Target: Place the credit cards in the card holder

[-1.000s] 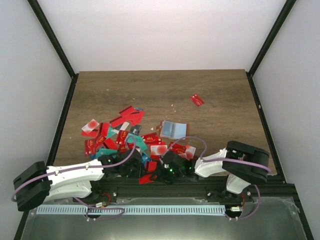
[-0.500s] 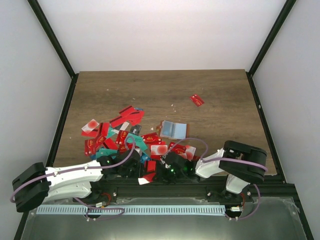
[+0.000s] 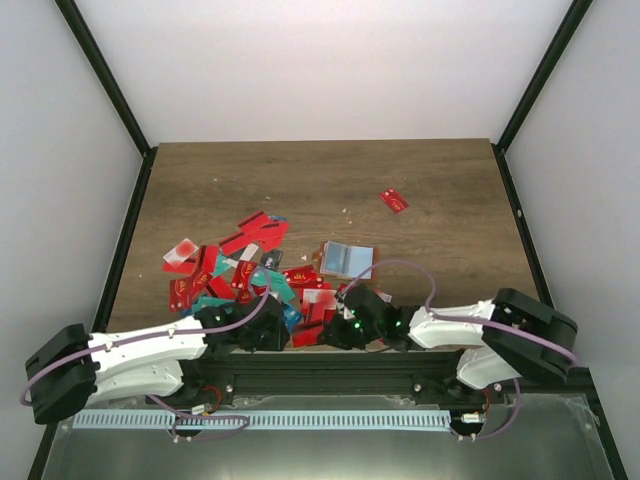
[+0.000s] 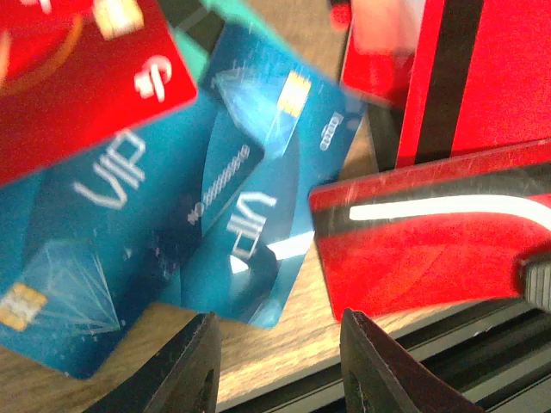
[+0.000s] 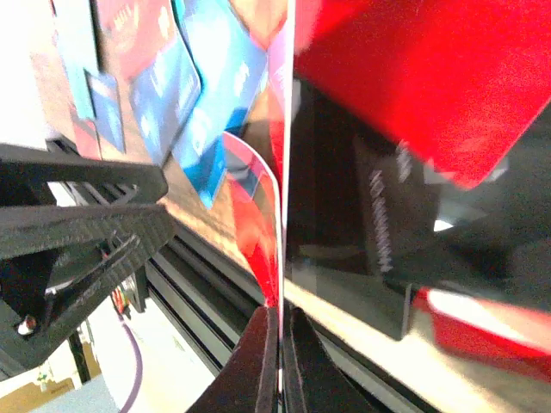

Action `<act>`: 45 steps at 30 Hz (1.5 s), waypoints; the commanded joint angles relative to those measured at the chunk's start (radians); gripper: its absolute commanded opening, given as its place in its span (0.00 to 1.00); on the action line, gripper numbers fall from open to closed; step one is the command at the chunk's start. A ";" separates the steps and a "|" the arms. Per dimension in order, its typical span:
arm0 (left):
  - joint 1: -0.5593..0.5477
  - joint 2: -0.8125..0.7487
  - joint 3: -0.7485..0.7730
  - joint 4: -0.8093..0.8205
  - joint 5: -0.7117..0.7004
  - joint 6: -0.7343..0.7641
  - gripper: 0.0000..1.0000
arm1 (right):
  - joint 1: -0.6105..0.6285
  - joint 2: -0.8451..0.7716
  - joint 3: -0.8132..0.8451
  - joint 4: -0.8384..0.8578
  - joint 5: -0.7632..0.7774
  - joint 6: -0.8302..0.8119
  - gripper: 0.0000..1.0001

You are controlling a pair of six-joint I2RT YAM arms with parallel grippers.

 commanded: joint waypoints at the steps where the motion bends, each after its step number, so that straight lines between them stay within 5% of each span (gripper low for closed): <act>1: 0.033 -0.009 0.086 -0.054 -0.065 0.052 0.41 | -0.104 -0.067 -0.016 -0.078 -0.037 -0.133 0.01; 7: 0.133 -0.103 0.077 0.077 0.075 0.119 0.50 | -0.235 -0.126 -0.013 -0.067 -0.204 -0.242 0.01; 17: 0.344 -0.161 -0.111 0.520 0.477 0.111 0.61 | -0.362 -0.206 -0.027 0.036 -0.447 -0.297 0.01; 26: 0.361 -0.105 -0.160 0.719 0.592 0.078 0.63 | -0.377 -0.227 -0.040 0.107 -0.527 -0.260 0.01; 32: 0.362 -0.101 -0.168 0.743 0.600 0.060 0.48 | -0.378 -0.231 -0.056 0.139 -0.532 -0.237 0.01; 40: 0.361 -0.131 -0.173 0.710 0.577 0.059 0.04 | -0.378 -0.216 -0.073 0.144 -0.515 -0.223 0.01; 45: 0.362 -0.143 -0.171 0.673 0.571 0.064 0.04 | -0.378 -0.169 -0.086 0.106 -0.513 -0.223 0.44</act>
